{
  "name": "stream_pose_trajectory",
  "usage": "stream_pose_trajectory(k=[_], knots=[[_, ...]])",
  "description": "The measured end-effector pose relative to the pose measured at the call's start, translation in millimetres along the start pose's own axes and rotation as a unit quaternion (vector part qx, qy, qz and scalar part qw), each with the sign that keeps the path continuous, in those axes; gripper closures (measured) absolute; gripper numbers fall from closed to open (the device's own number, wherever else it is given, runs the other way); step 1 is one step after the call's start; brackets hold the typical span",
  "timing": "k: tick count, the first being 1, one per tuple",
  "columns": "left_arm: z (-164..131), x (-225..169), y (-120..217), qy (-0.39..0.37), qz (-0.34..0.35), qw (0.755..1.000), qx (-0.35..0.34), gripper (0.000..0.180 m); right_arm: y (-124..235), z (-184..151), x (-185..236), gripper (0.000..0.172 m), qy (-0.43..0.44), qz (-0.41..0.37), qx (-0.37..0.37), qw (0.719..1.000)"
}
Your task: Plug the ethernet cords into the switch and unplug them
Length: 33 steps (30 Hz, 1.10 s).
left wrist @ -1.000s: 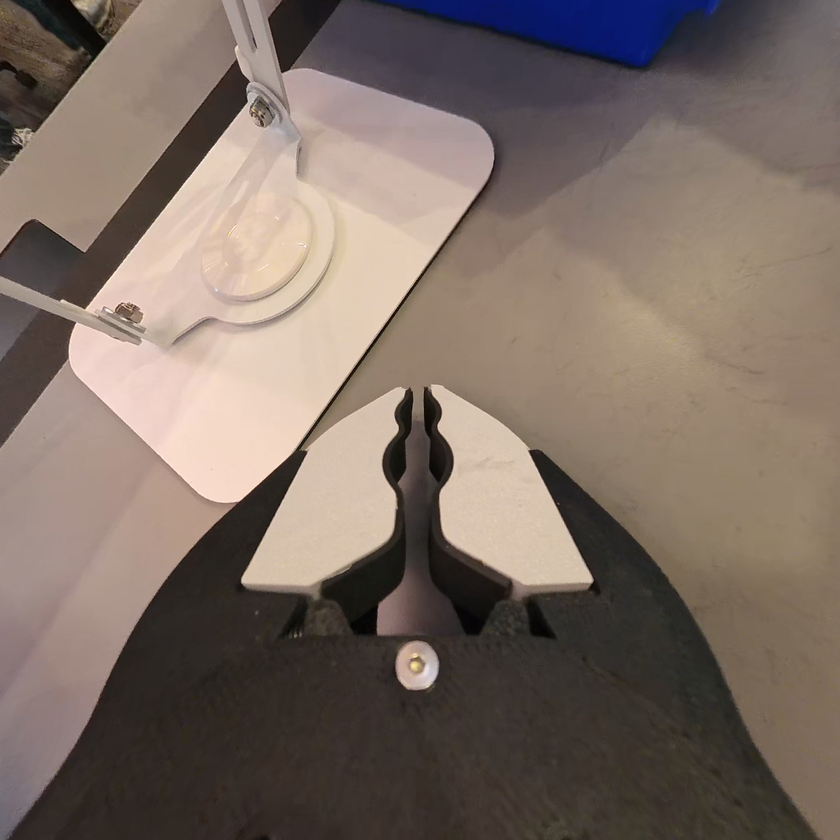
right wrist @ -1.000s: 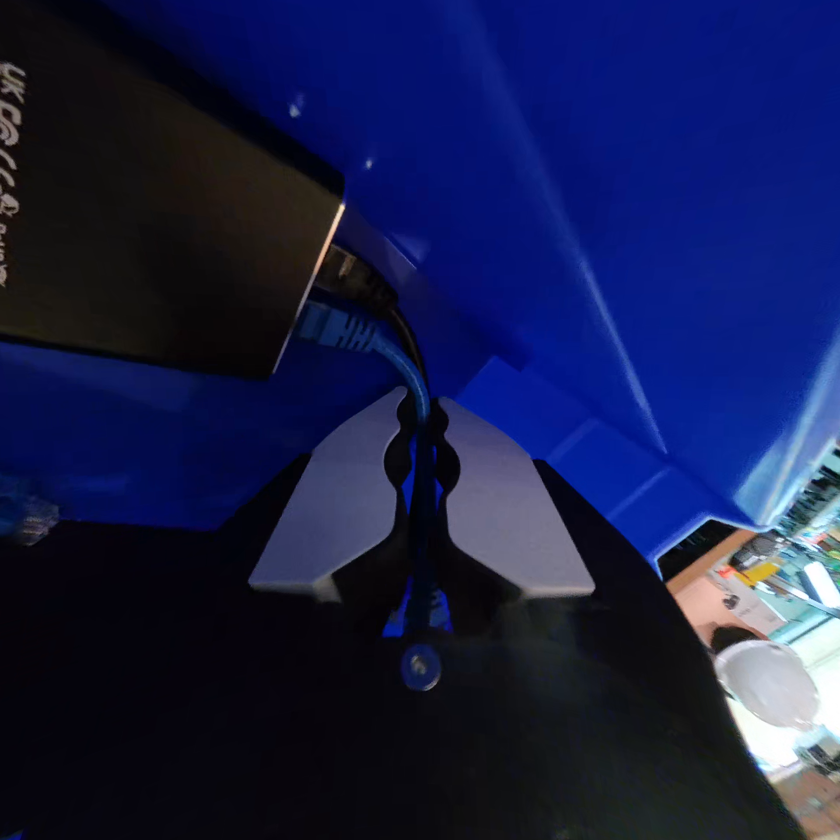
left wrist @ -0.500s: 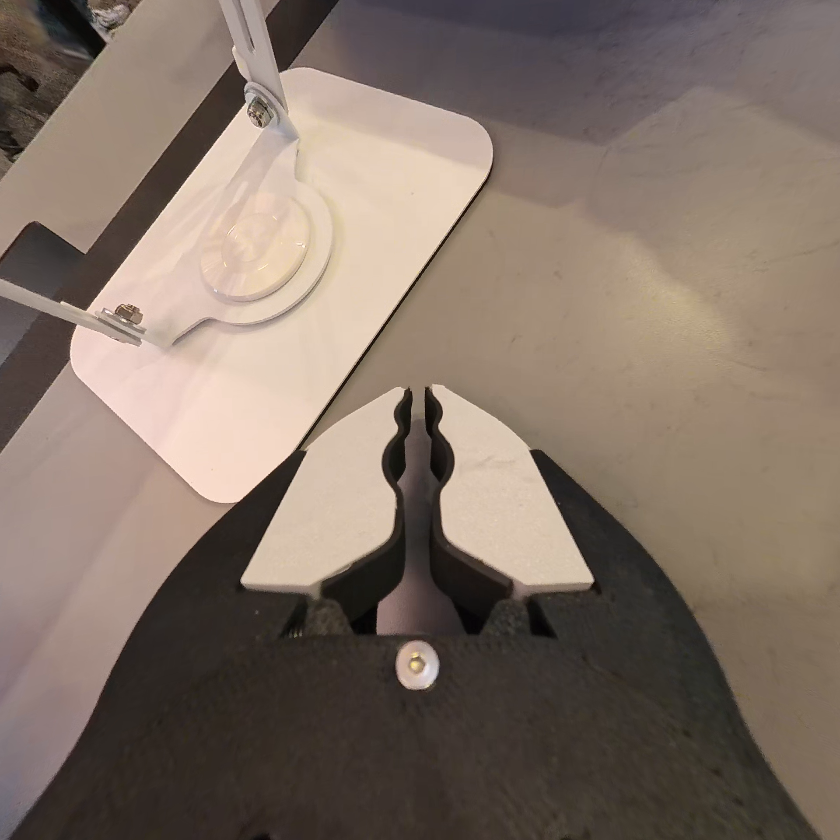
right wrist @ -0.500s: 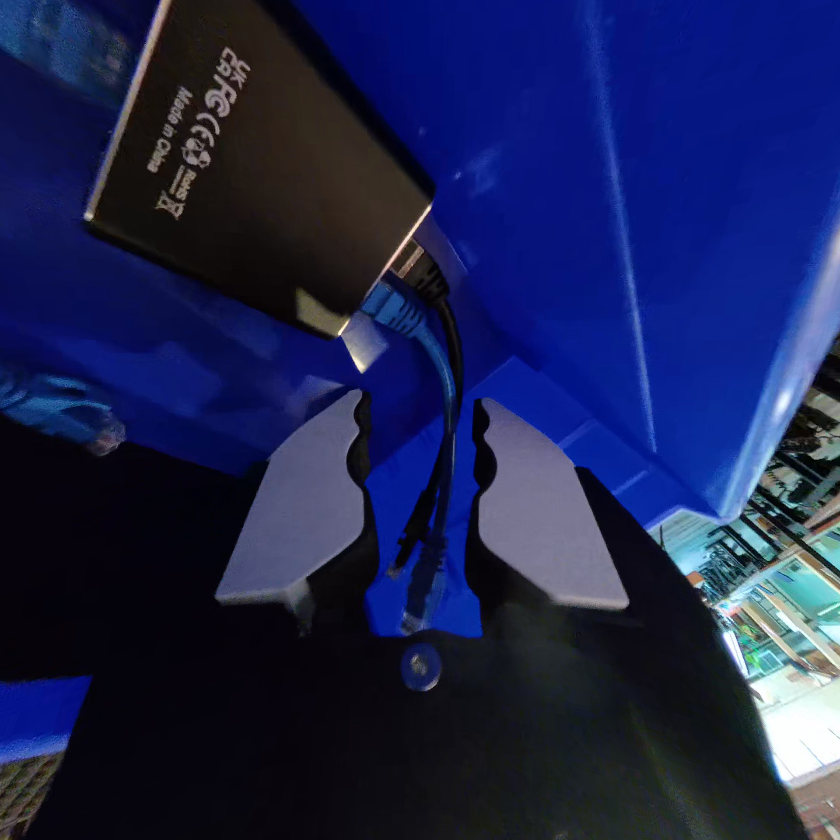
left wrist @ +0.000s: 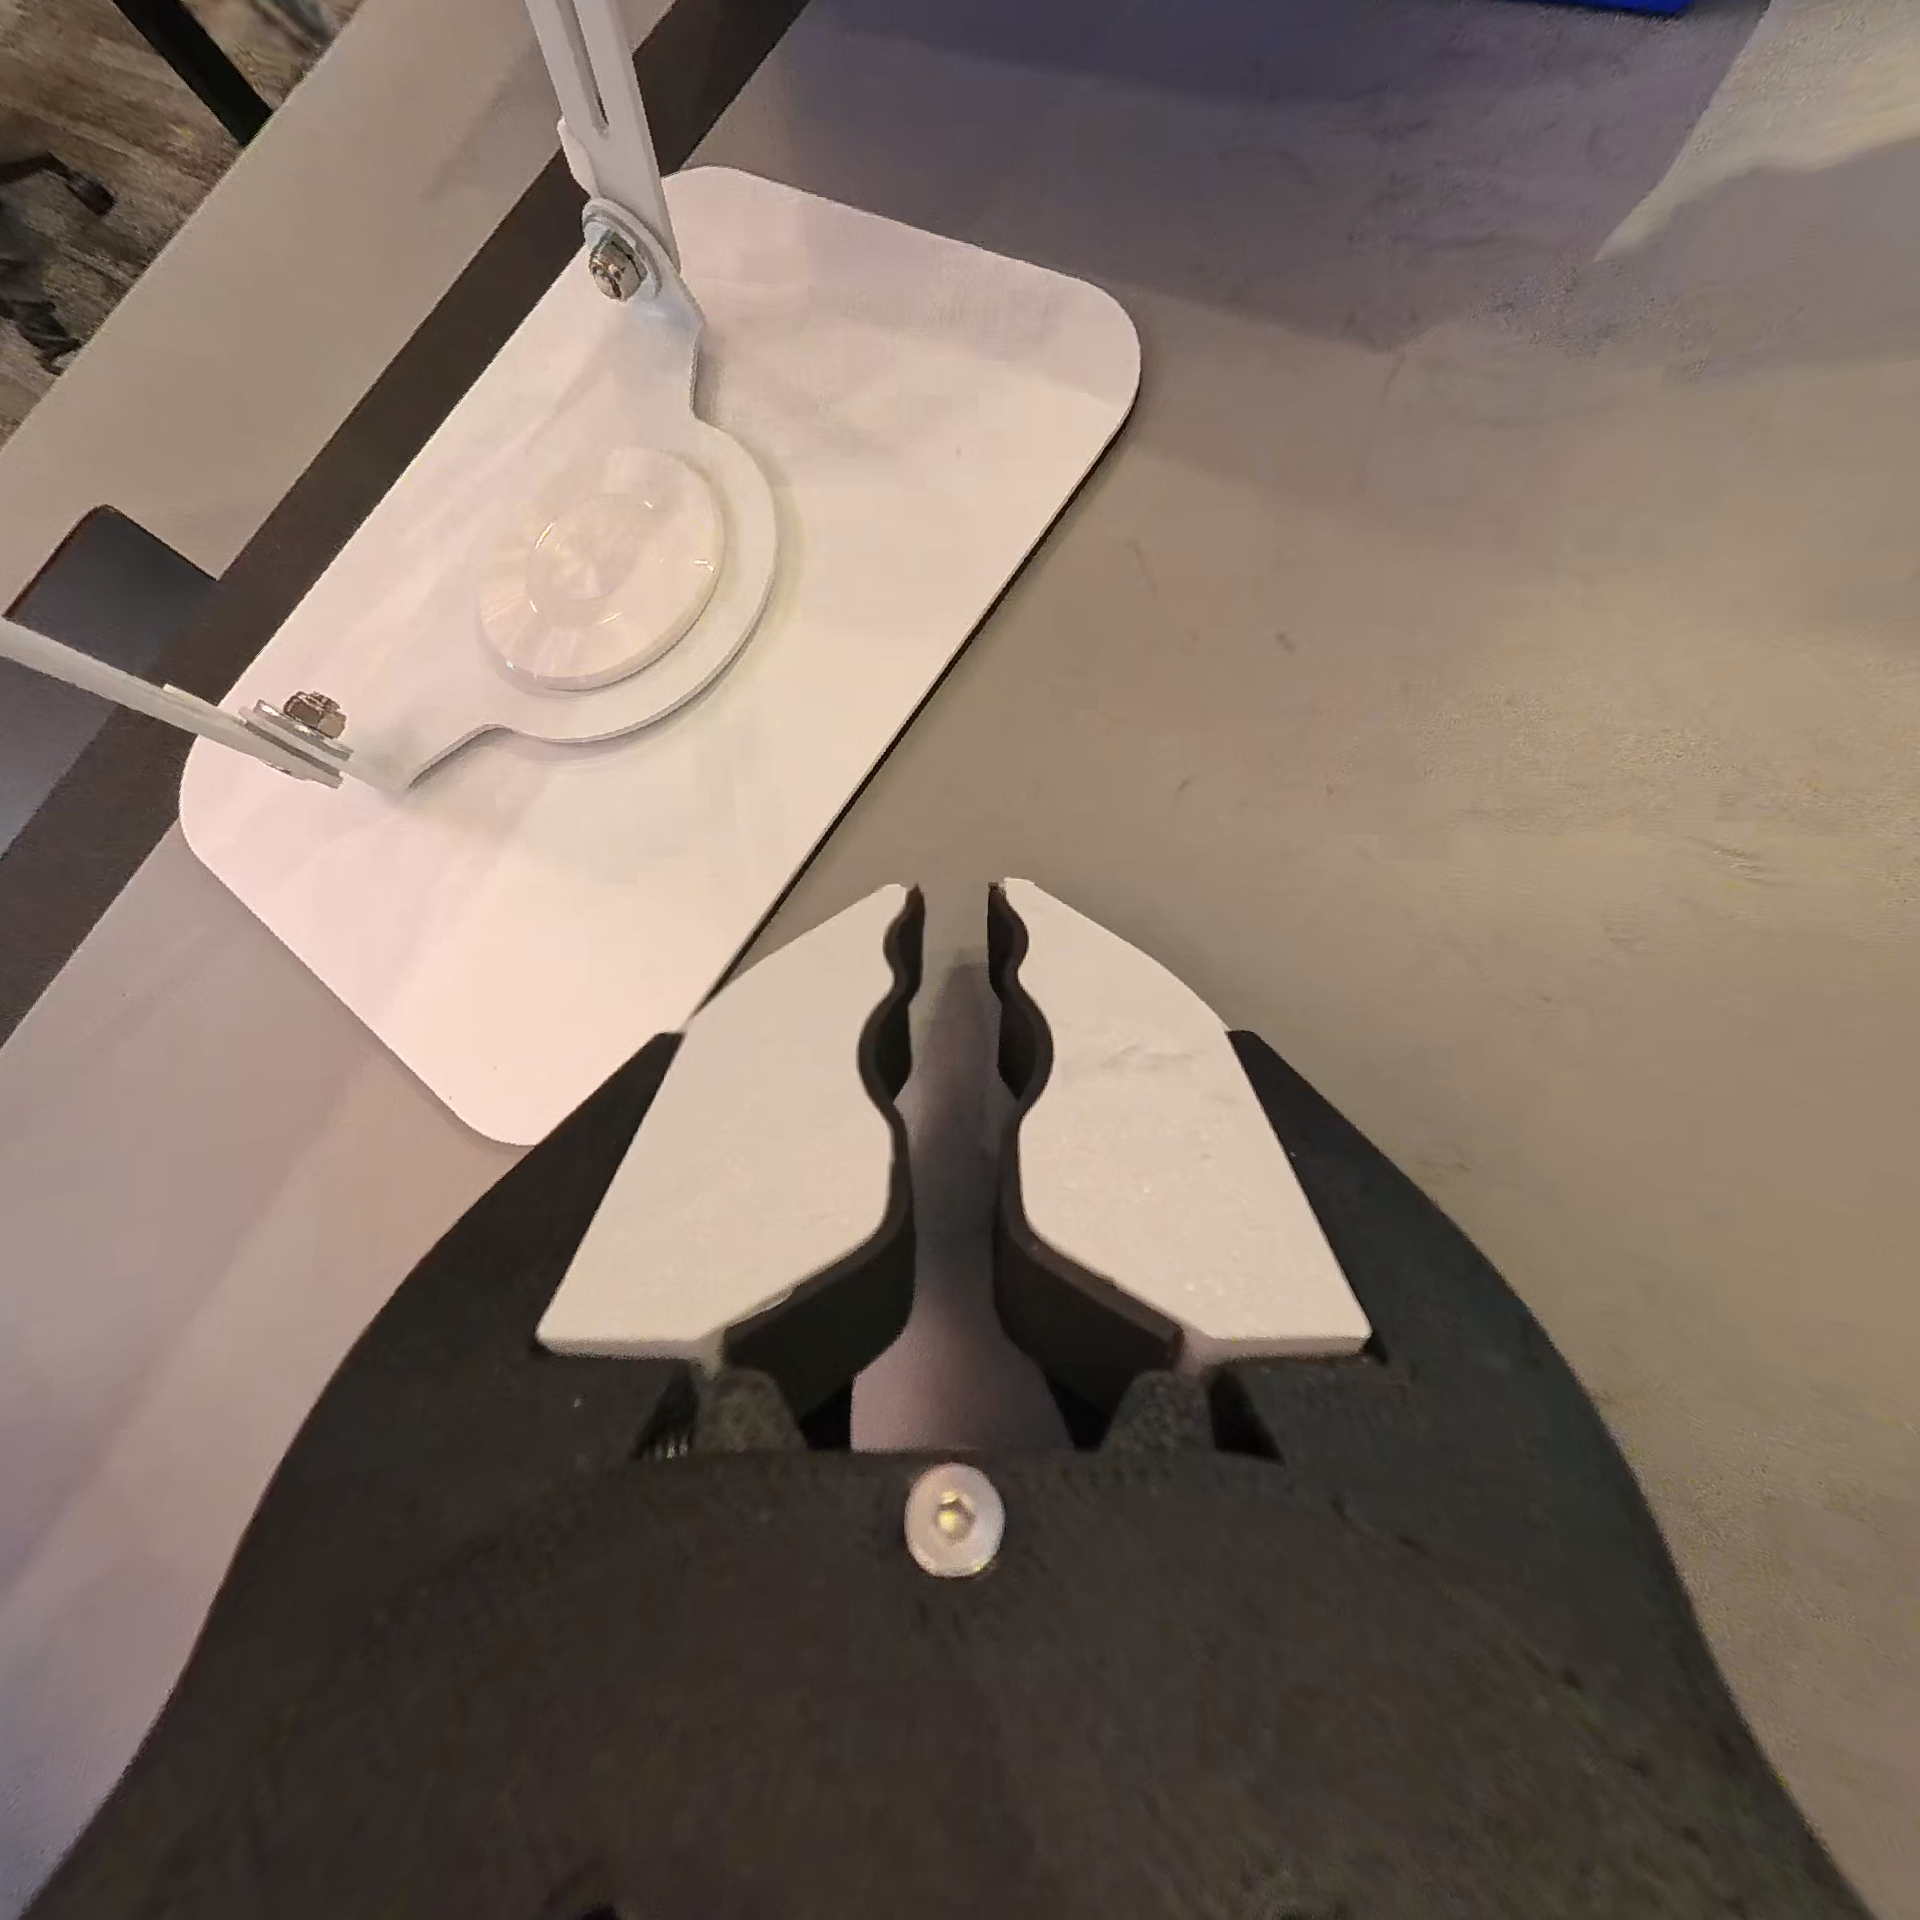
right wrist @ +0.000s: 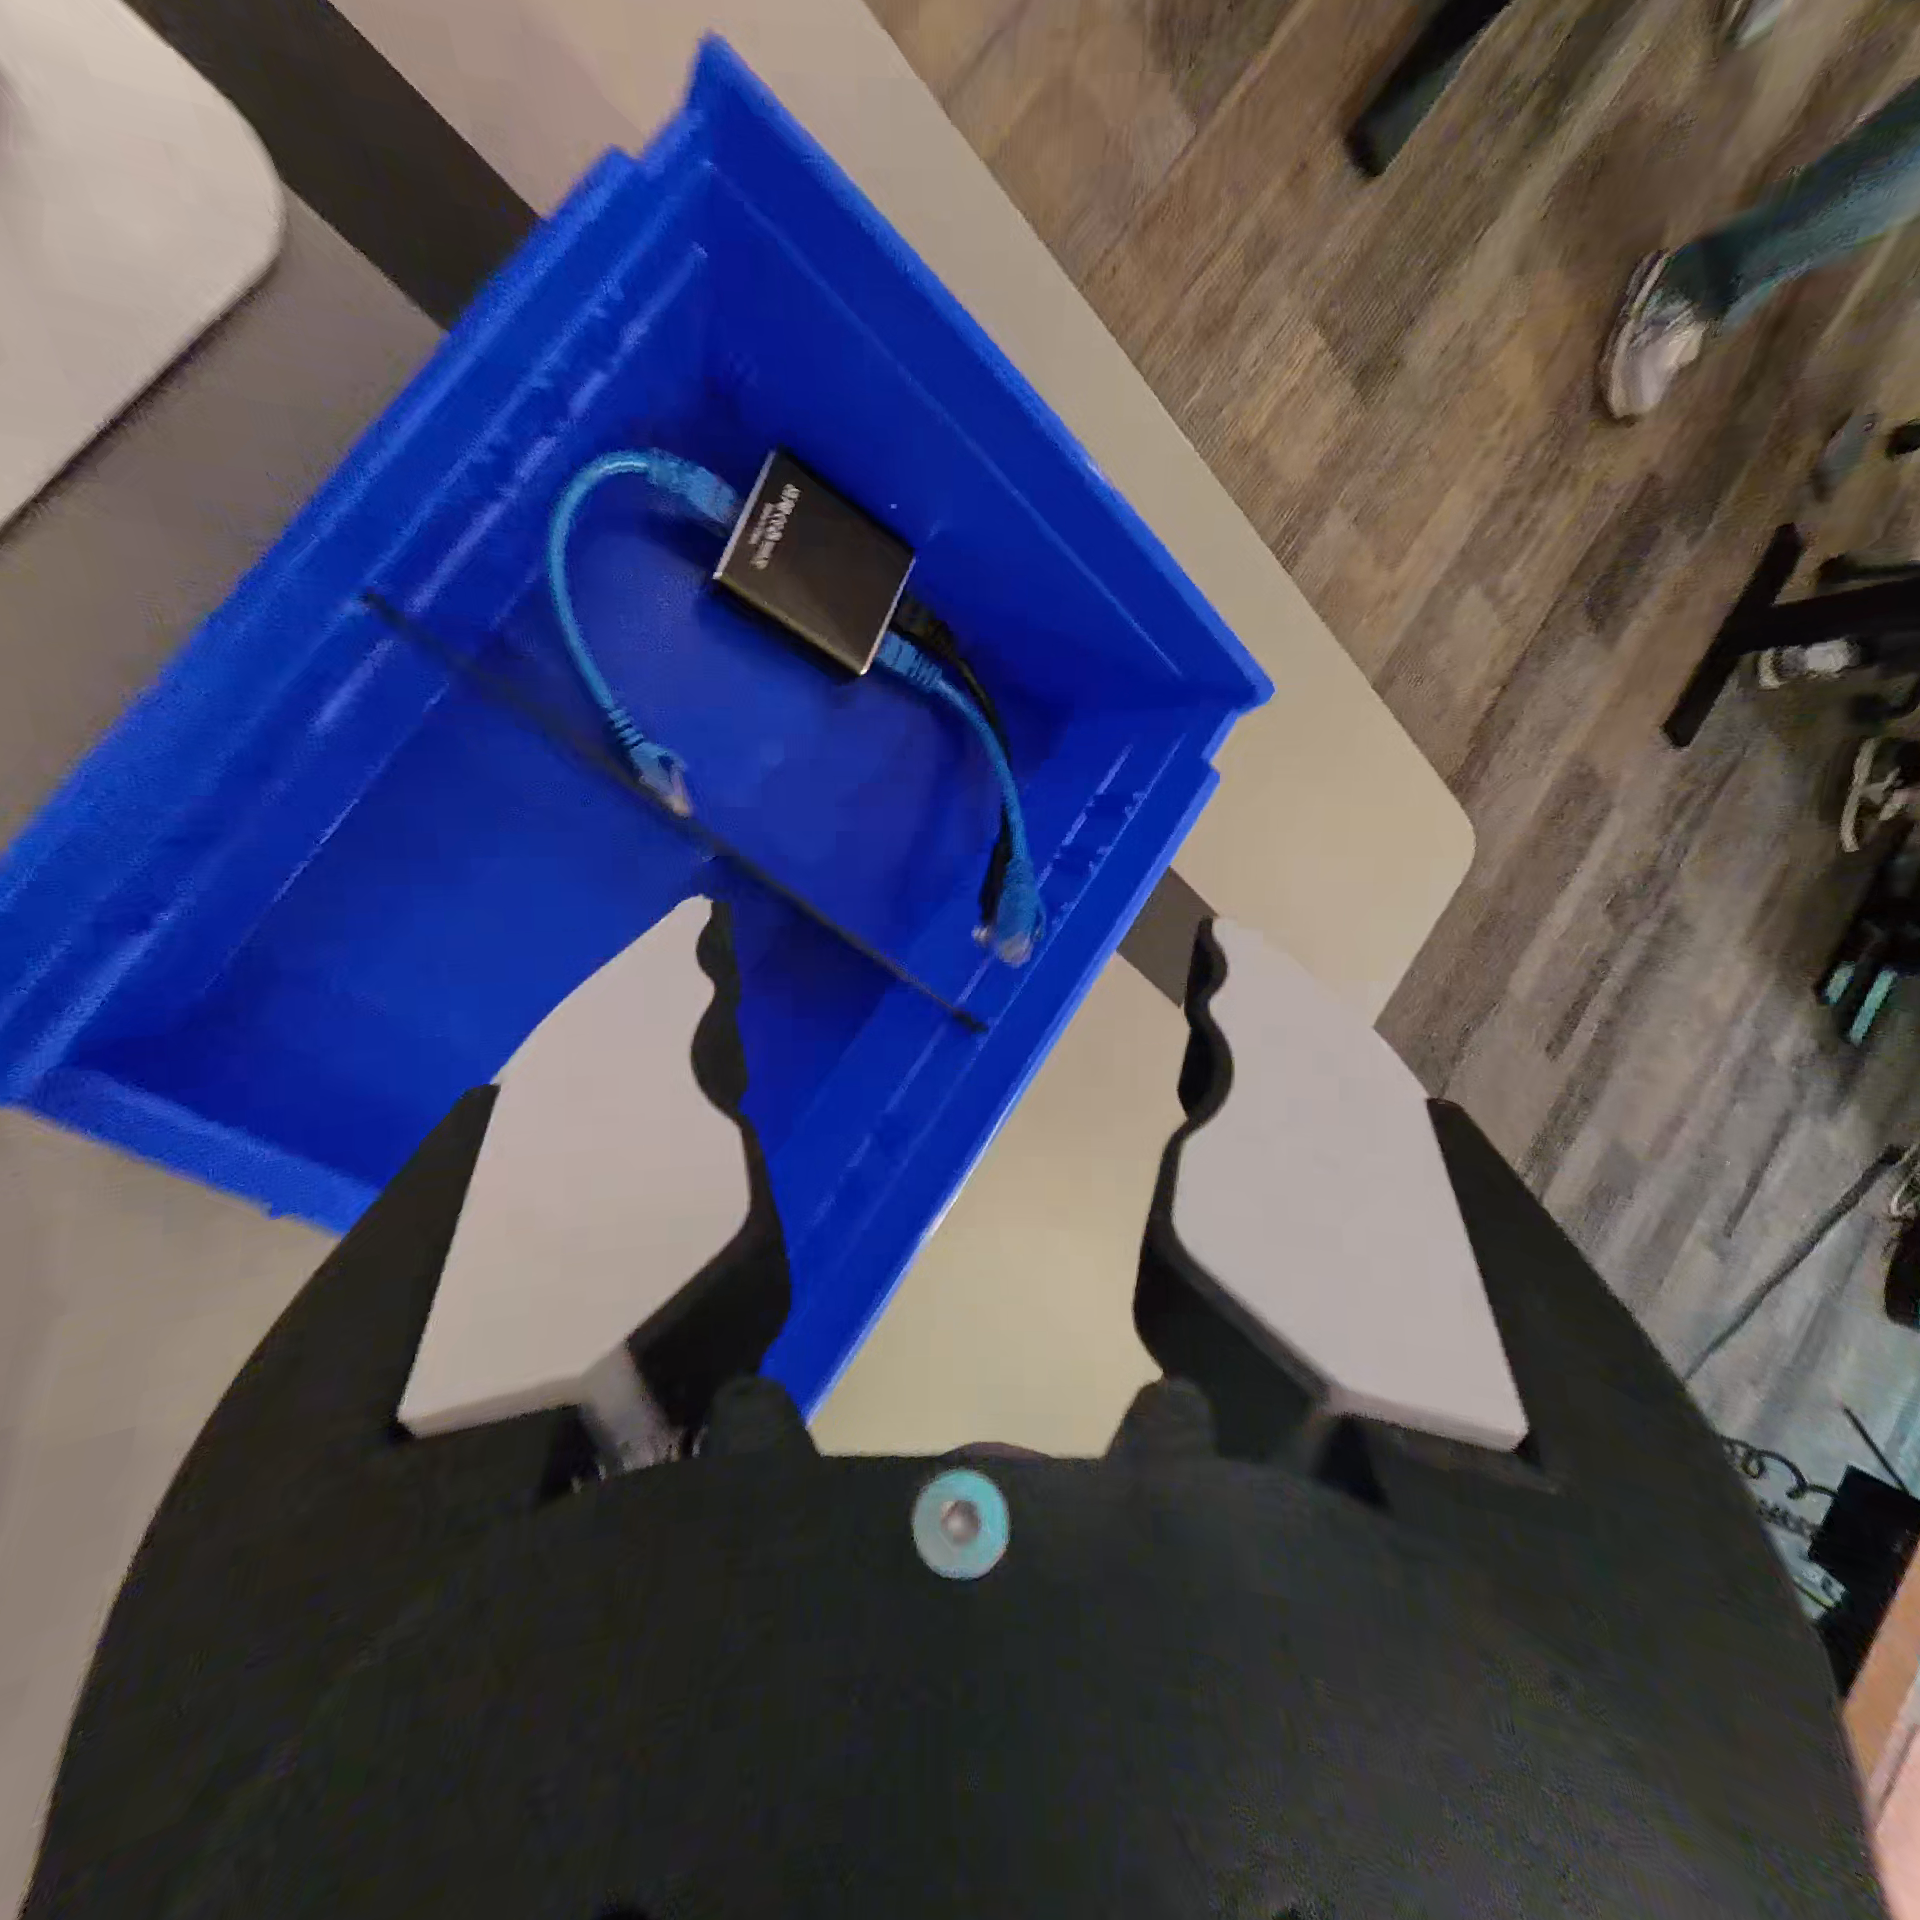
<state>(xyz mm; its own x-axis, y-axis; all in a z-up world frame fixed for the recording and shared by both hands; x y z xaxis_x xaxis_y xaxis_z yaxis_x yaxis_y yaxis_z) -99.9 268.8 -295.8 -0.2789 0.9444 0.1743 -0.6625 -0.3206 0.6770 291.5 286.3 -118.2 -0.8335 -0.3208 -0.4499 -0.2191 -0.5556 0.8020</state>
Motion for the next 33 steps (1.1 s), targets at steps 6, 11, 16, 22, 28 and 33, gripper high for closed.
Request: stream_pose_trajectory(k=[6, 11, 16, 22, 28, 33], knots=[[-0.5, -1.6, 2.9, 0.007, 0.002, 1.000, -0.001, 0.160, 53.1, -58.5, 60.3, 0.092, -0.039, 0.010, -0.047, 0.998], [-3.3, -15.6, 22.1, 0.017, -0.006, 1.000, 0.008, 0.150, 66.7, -94.5, 114.8, 0.093, -0.044, 0.024, -0.063, 0.997], [-10.7, -20.9, 74.2, 0.018, 0.028, 0.999, 0.011, 0.137, 71.3, -139.6, 141.2, 0.078, -0.083, 0.026, -0.065, 0.994], [-45.9, -22.1, 149.4, 0.043, 0.073, 0.996, 0.028, 0.133, 82.3, -189.4, 161.4, 0.096, -0.113, 0.045, -0.057, 0.991], [-105.6, -20.0, 218.6, 0.105, 0.132, 0.985, 0.043, 0.135, 80.7, -231.7, 167.4, 0.097, -0.149, 0.033, -0.043, 0.987], [-160.1, -23.5, 235.0, 0.167, 0.142, 0.974, 0.053, 0.124, 65.5, -258.4, 172.3, 0.066, -0.177, 0.018, -0.066, 0.982]])
Point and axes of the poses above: each gripper's, where its closed fingertips meet, y back along the fingers, z out of its top, x = y × z across the jaws, the point moved 6 cm from there along y, back along the fingers, and after that the axes turned 4 degrees about -z, right-handed, at the moved point
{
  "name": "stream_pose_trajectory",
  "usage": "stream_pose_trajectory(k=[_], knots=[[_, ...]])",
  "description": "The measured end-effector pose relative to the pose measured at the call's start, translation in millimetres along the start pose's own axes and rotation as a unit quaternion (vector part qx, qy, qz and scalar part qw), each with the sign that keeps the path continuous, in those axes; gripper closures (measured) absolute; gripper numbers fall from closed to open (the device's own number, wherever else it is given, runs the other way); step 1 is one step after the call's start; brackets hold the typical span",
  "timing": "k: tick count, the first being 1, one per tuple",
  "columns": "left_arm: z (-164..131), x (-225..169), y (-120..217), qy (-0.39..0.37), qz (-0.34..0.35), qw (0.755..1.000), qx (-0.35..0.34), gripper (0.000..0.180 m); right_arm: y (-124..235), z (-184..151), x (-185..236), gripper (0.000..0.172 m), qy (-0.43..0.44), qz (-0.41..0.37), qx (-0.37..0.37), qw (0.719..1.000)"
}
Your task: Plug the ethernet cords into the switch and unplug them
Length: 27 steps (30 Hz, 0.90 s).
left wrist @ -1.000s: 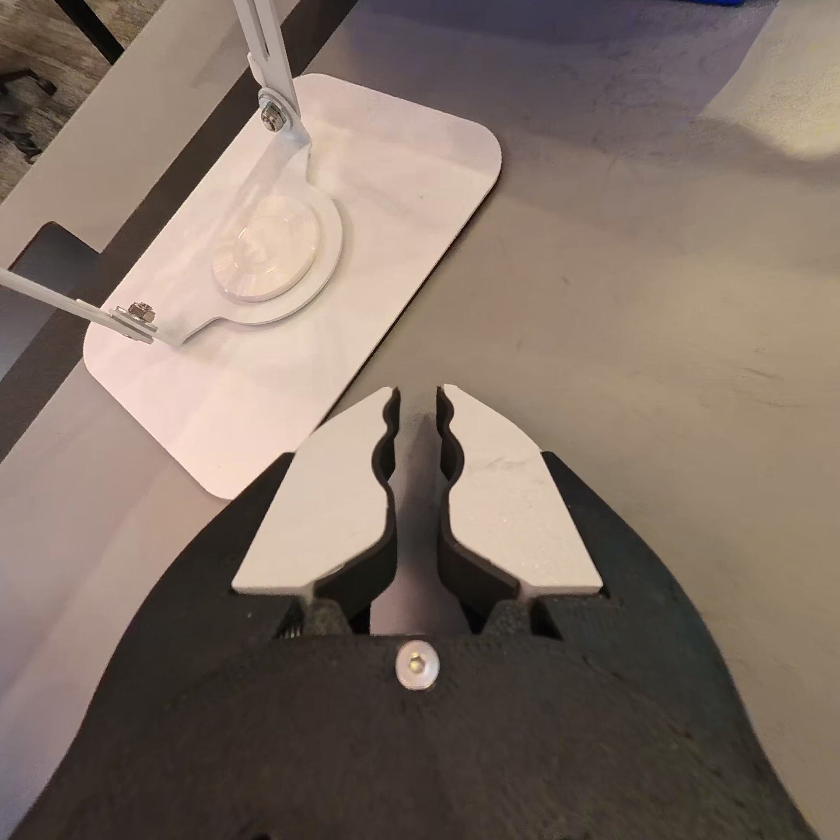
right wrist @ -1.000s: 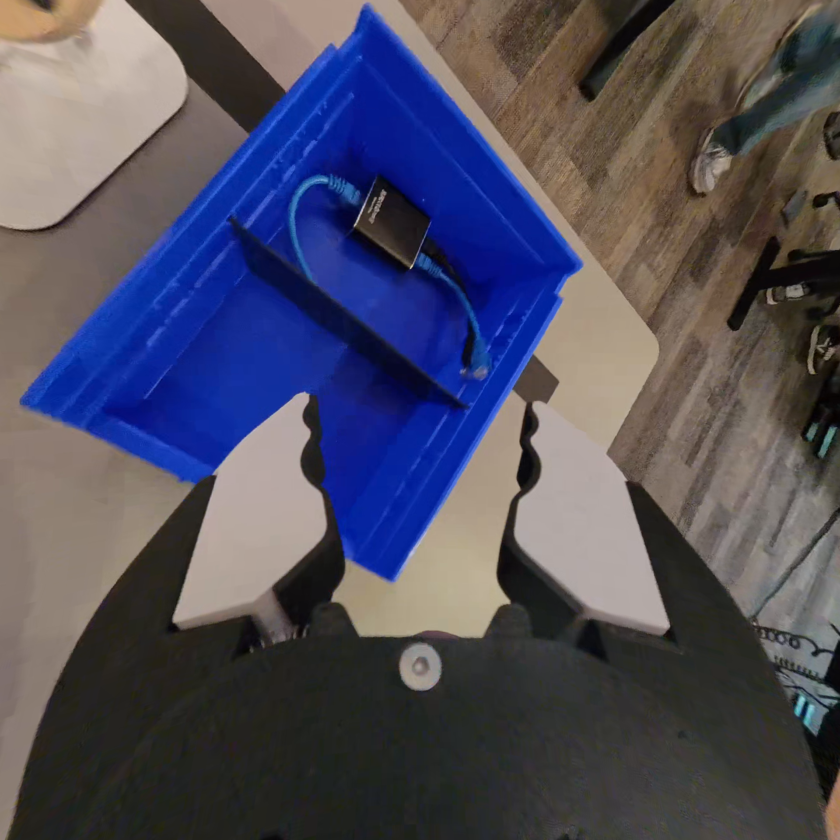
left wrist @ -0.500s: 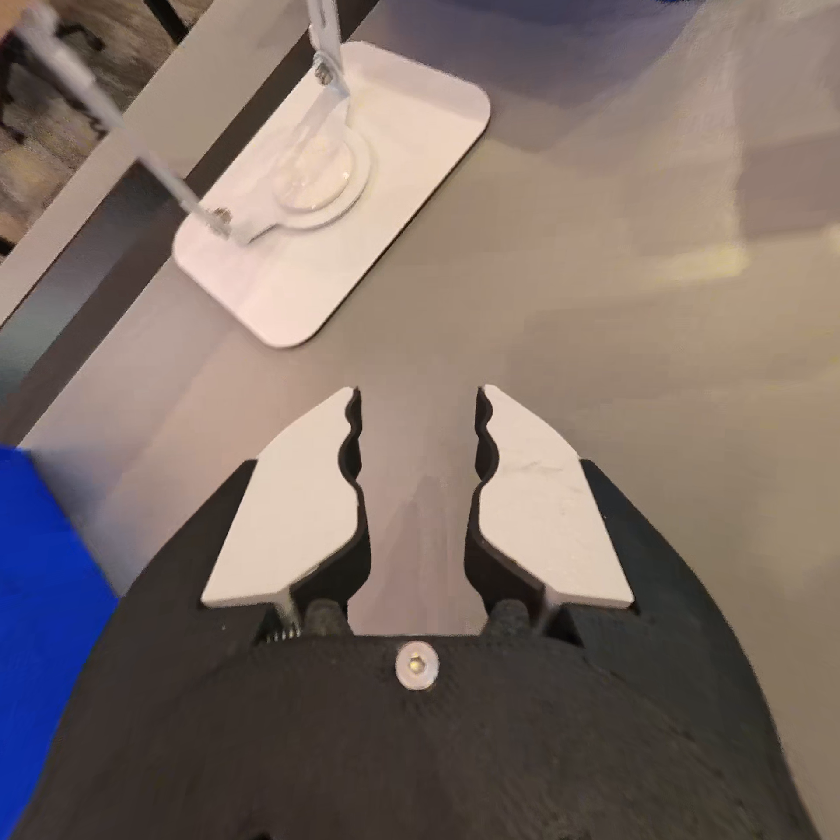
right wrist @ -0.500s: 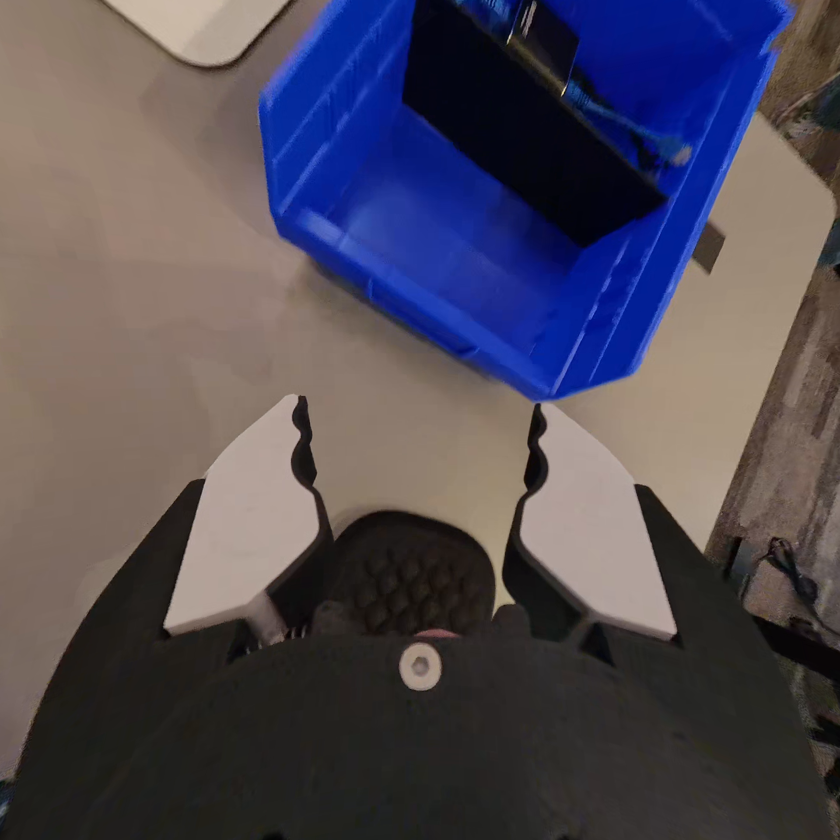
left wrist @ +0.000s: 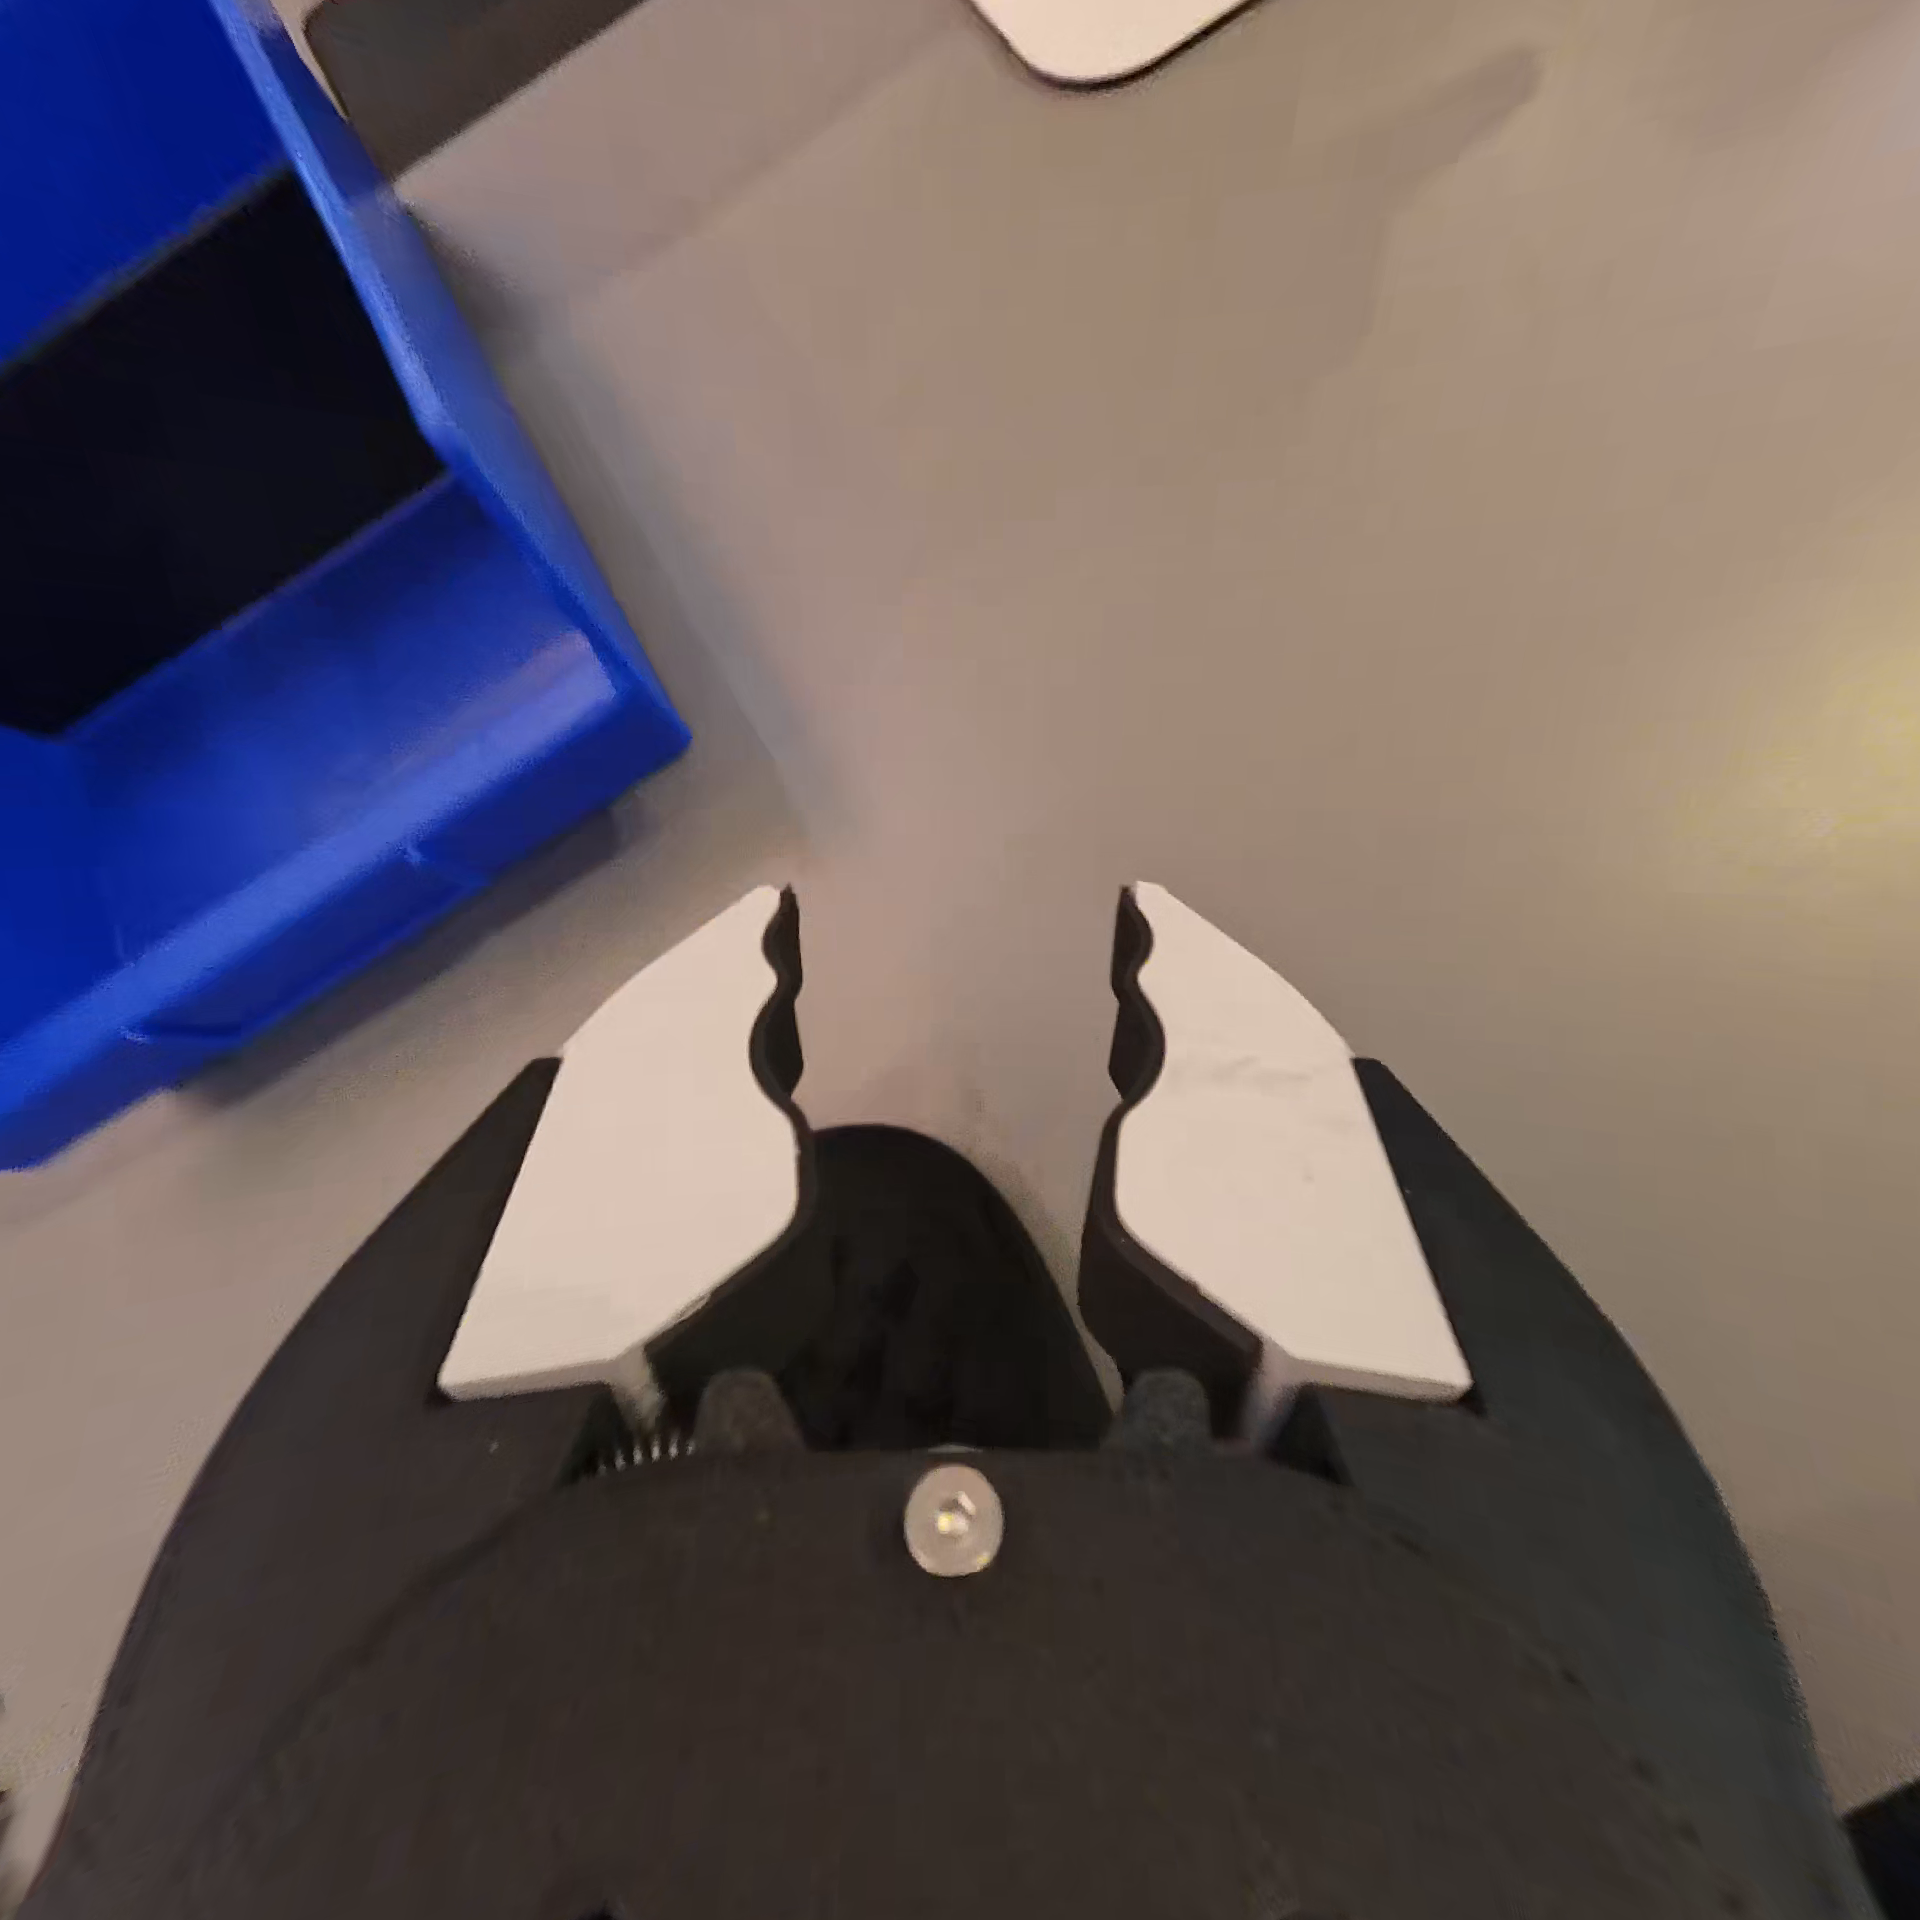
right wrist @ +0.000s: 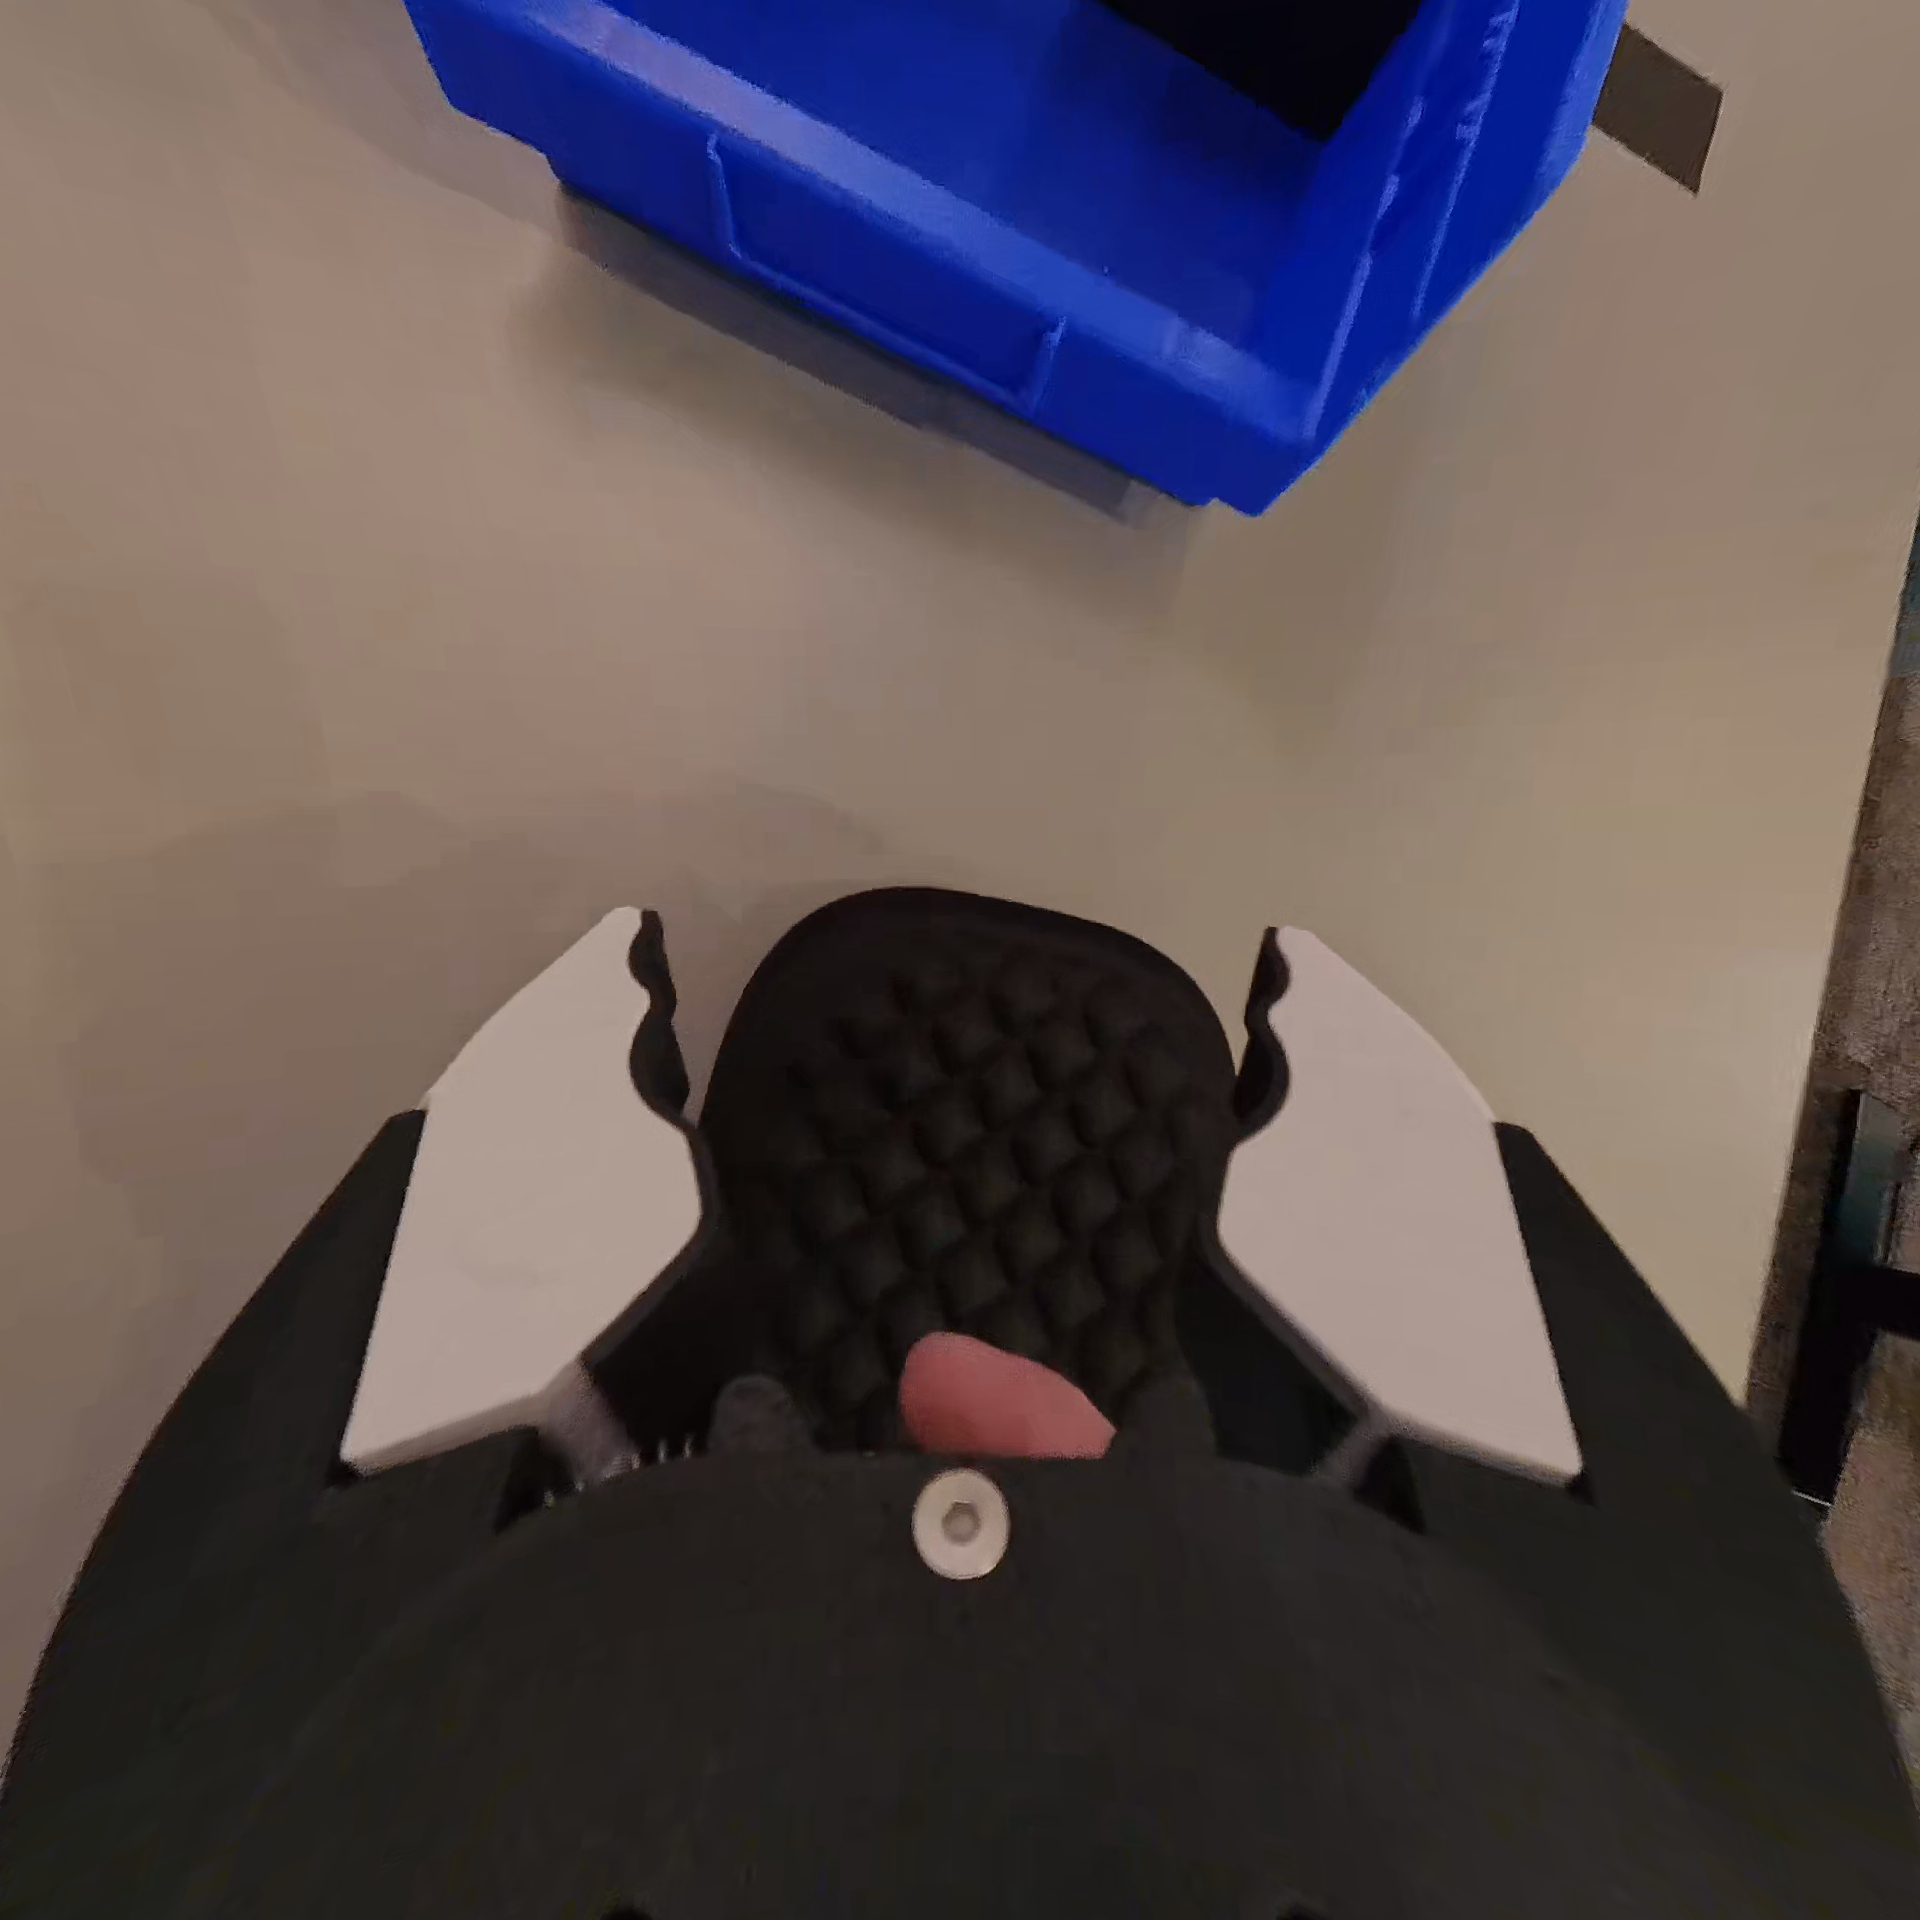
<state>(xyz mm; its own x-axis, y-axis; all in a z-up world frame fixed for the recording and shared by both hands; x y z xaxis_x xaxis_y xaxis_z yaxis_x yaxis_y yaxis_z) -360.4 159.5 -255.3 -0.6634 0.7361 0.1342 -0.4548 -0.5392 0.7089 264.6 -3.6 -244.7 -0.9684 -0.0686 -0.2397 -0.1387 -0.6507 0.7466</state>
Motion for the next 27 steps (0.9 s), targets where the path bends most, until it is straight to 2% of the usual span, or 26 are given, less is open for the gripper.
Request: stream_pose_trajectory(k=[3, 6, 9, 13, 16, 19, 22, 24, 27], knots=[[-19.1, 0.1, -9.5, 0.038, -0.031, 0.999, 0.006, 0.117, -14.5, -18.0, 2.8, 0.052, -0.020, 0.015, 0.011, 1.000], [-39.1, 5.7, -18.6, 0.015, 0.006, 0.998, 0.057, 0.114, -24.8, -35.6, 4.8, 0.045, -0.007, 0.004, 0.034, 0.999], [-40.1, 7.8, -14.3, 0.014, 0.015, 0.999, 0.045, 0.109, -20.1, -32.2, 4.2, 0.039, -0.024, 0.017, 0.026, 0.999], [-35.3, 17.5, 1.7, 0.042, 0.027, 0.999, -0.009, 0.104, -7.4, -4.4, -9.1, 0.049, -0.031, 0.003, -0.028, 0.999], [-30.7, 40.3, 13.8, 0.057, 0.067, 0.996, -0.035, 0.103, -5.3, 23.1, -29.5, 0.058, -0.060, -0.015, -0.062, 0.996], [-21.4, 69.0, 23.5, 0.088, 0.095, 0.989, -0.072, 0.104, -13.1, 51.1, -46.7, 0.064, -0.108, 0.018, -0.092, 0.990], [-13.7, 98.7, 26.7, 0.115, 0.111, 0.983, -0.091, 0.104, -29.5, 70.0, -63.2, 0.063, -0.121, 0.026, -0.084, 0.989], [-8.4, 117.8, 26.2, 0.139, 0.117, 0.977, -0.110, 0.102, -38.4, 82.3, -70.8, 0.074, -0.128, 0.043, -0.080, 0.988], [-1.6, 143.6, 22.3, 0.162, 0.121, 0.972, -0.120, 0.098, -51.4, 96.2, -86.3, 0.073, -0.136, 0.035, -0.080, 0.987]])
Point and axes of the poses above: each gripper's, where its closed fingertips meet, y back along the fingers, z out of its top, x = y × z across the jaws, the point moved 6 cm from there along y, back along the fingers, and after that the axes turned 4 degrees about -z, right-handed, at the moved point
